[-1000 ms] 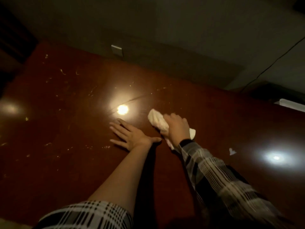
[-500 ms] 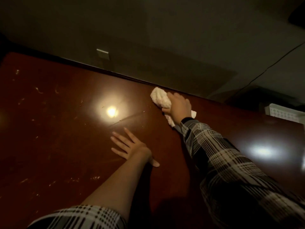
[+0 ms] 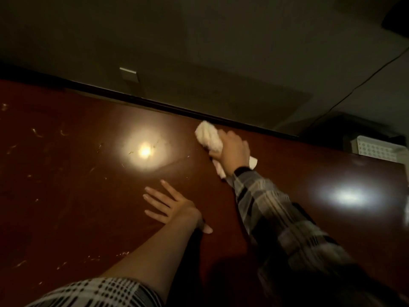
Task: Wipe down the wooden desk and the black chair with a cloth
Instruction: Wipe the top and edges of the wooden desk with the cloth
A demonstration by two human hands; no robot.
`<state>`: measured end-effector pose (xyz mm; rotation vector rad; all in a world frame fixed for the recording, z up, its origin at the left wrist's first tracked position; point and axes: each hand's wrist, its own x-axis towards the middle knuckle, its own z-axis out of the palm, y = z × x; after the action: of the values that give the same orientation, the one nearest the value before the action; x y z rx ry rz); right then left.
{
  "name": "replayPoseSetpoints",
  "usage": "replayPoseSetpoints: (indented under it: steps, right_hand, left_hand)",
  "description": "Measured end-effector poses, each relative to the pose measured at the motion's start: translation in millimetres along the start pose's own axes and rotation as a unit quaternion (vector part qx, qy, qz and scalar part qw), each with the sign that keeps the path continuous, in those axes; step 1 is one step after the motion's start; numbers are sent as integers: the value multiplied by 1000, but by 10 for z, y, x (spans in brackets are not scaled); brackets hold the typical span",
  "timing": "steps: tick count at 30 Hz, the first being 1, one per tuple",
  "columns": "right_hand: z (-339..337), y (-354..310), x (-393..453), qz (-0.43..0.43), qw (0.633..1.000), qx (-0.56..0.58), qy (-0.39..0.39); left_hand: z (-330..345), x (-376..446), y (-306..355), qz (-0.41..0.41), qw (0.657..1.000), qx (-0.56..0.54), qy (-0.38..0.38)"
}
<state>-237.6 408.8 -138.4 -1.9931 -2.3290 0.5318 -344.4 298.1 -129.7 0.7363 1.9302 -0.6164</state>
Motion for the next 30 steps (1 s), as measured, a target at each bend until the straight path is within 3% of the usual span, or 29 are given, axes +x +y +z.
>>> replayPoseSetpoints:
  steps: [5,9,14,17,21,24,26,30]
  right_hand:
    - [-220,20,592,29,998,-25,47]
    - [-95,-86,214,8,997,-52,58]
    - [244,-15,-634,-177,981,-39,71]
    - [111,-10,-273,-99,994,-39,10]
    - [-98,-30,473,29,998,6,63]
    - [-111,-103,555,74,995,22,57]
    - [-65,-100,309,48,998,10,49]
    - [33,18,-308,-128,989,-69,2]
  left_hand:
    - [-7,-51,-13,7,1000,2,17]
    - [-23,-79,-21,4,1000,1,28]
    - [8,-73,6,0,999,6,35]
    - [-2,-47,7,2,1000,0,25]
    - [-15,-4,0,7,1000,-4,6]
    - [-26,-6,-21,11,1000,-6,1]
    - [-17,-11,-27,13,1000,1,5]
    - [-12,-42,-21,9,1000,3,15]
